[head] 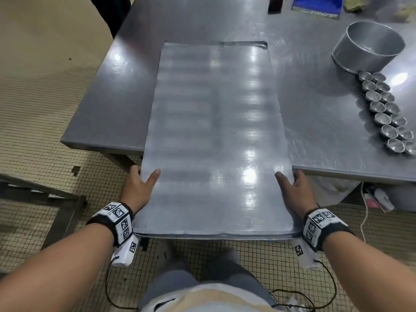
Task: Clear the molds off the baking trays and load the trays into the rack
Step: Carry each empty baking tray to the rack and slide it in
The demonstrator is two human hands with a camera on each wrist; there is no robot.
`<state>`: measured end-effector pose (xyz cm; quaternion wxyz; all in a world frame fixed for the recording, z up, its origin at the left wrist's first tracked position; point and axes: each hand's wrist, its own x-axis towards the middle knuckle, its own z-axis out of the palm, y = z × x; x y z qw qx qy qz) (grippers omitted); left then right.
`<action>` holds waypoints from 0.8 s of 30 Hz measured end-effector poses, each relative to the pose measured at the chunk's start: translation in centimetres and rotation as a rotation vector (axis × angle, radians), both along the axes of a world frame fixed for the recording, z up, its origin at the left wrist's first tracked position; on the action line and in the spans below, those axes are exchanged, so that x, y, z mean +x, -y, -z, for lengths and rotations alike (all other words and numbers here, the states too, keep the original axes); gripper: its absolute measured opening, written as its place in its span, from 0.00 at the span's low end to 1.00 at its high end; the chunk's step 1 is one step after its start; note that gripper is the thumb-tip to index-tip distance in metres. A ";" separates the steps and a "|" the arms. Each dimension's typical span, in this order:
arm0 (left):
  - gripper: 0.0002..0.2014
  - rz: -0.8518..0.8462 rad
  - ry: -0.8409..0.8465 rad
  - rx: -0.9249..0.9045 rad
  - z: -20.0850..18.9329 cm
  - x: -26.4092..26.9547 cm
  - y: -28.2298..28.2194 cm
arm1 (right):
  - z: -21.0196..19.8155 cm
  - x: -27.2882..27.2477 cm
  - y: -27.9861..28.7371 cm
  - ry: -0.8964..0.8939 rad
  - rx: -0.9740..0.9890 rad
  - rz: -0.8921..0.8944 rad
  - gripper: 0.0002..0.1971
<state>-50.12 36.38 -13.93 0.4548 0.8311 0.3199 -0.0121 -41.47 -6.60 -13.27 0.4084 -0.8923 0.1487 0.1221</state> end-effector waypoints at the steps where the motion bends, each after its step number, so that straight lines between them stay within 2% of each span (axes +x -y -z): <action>1: 0.26 -0.003 0.002 0.008 -0.2 0.0 0.1 | -0.2 0.1 0.2 0.003 -0.001 0.004 0.27; 5: 0.26 -0.018 0.009 0.018 -1.7 0.2 0.8 | -0.9 0.8 1.2 0.016 0.000 -0.004 0.44; 7: 0.25 -0.026 0.034 0.024 -2.7 0.5 1.2 | -1.5 1.5 1.7 0.005 -0.009 -0.016 0.48; 10: 0.25 -0.042 0.054 0.034 -4.1 0.6 1.7 | -3.2 1.9 1.7 0.030 0.015 -0.026 0.48; 18: 0.21 -0.098 0.198 0.056 -7.6 1.5 1.6 | -7.4 4.3 0.6 0.153 0.043 -0.043 0.34; 24: 0.23 -0.117 0.252 0.124 -10.8 2.8 -1.8 | -9.4 7.4 -3.1 0.242 0.085 -0.021 0.37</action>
